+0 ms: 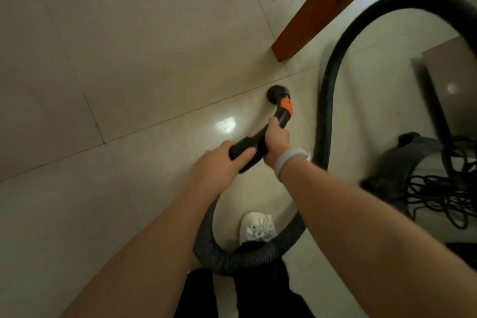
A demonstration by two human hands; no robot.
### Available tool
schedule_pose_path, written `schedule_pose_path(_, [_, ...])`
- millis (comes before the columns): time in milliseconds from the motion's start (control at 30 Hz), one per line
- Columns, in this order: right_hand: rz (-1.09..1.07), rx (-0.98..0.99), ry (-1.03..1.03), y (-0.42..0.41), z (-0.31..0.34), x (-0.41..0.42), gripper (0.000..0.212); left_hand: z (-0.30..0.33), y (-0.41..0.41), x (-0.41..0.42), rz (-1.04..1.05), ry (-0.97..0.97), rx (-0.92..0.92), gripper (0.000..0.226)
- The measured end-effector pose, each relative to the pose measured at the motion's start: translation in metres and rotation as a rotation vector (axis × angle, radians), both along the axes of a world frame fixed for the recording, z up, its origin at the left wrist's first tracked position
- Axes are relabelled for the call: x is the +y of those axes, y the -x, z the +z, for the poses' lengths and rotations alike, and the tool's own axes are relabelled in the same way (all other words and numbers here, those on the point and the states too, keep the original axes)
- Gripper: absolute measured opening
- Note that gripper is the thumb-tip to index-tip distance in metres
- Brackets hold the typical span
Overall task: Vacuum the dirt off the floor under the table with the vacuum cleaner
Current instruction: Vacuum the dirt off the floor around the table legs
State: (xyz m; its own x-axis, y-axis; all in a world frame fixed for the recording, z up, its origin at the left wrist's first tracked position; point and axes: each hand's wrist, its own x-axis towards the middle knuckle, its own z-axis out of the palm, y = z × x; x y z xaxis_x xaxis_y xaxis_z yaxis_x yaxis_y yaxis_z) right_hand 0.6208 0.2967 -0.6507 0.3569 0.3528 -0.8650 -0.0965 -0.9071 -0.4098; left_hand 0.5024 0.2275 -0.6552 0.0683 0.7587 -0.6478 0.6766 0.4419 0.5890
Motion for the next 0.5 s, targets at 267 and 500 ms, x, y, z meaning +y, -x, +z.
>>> schedule_pose_path(267, [-0.241,-0.019,0.078,-0.043,-0.014,-0.076,0.033,0.004,-0.024,-0.046,-0.175,0.116,0.0,0.042])
schedule_pose_path(500, [0.164,0.136,0.011,-0.007,-0.013,-0.012,0.044,0.011,-0.011,-0.037,0.225,0.075,-0.026,0.042])
